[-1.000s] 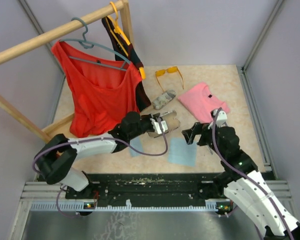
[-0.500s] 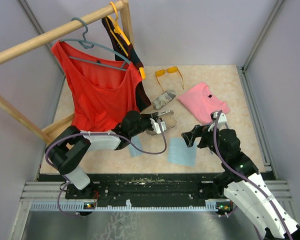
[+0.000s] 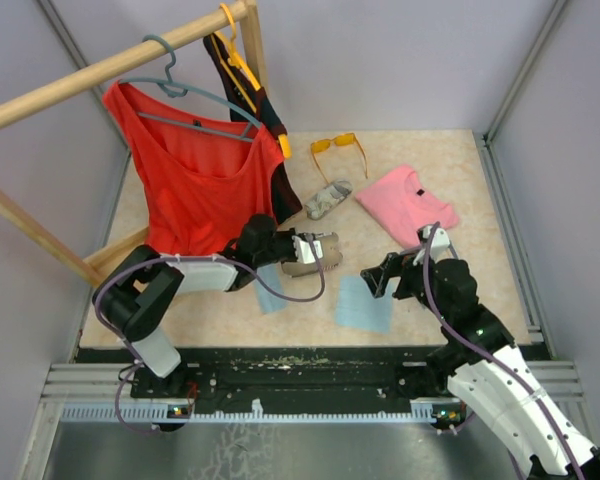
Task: Organize the sunglasses
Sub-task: Place the sunglasses case at the center of the board.
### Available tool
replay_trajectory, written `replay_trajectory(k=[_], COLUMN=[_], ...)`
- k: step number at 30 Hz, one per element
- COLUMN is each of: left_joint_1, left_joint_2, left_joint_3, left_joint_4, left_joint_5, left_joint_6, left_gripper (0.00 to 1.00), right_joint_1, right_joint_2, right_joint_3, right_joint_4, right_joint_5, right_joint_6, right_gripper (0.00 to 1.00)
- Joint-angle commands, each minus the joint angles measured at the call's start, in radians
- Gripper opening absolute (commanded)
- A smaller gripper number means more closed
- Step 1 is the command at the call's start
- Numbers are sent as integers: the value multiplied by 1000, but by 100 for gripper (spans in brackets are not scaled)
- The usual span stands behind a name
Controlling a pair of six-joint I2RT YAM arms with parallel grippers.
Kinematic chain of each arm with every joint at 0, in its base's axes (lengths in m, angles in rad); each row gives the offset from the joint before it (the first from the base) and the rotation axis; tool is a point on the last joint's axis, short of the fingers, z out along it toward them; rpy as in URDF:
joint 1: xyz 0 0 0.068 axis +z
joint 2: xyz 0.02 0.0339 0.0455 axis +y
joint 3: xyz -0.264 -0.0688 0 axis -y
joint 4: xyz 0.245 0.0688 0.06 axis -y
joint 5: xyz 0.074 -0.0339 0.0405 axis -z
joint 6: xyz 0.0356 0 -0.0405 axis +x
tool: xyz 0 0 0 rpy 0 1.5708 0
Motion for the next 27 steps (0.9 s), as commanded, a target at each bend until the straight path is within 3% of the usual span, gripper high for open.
replay_trajectory(k=[1,6,12,27], left_joint_1=[5,5,5,7], left_joint_2=[24,56,66,-19], left_joint_3=[43,39,17,8], left_joint_4=[-19,2,53,85], left_joint_5=[74,61,32,30], left_joint_6=[-14,-25,-34,-104], left_gripper=[2,3,25,46], right_joint_1=[-6,-6,-5,-6], right_joint_2=[3,9,22,22], right_joint_3=[13,20,36,37], right_joint_4=[46,33,22,29], right_joint_5=[-15,-14,-21,19], right_joint_6=[6,-2,-19,42], right_gripper=[97,97,97,98])
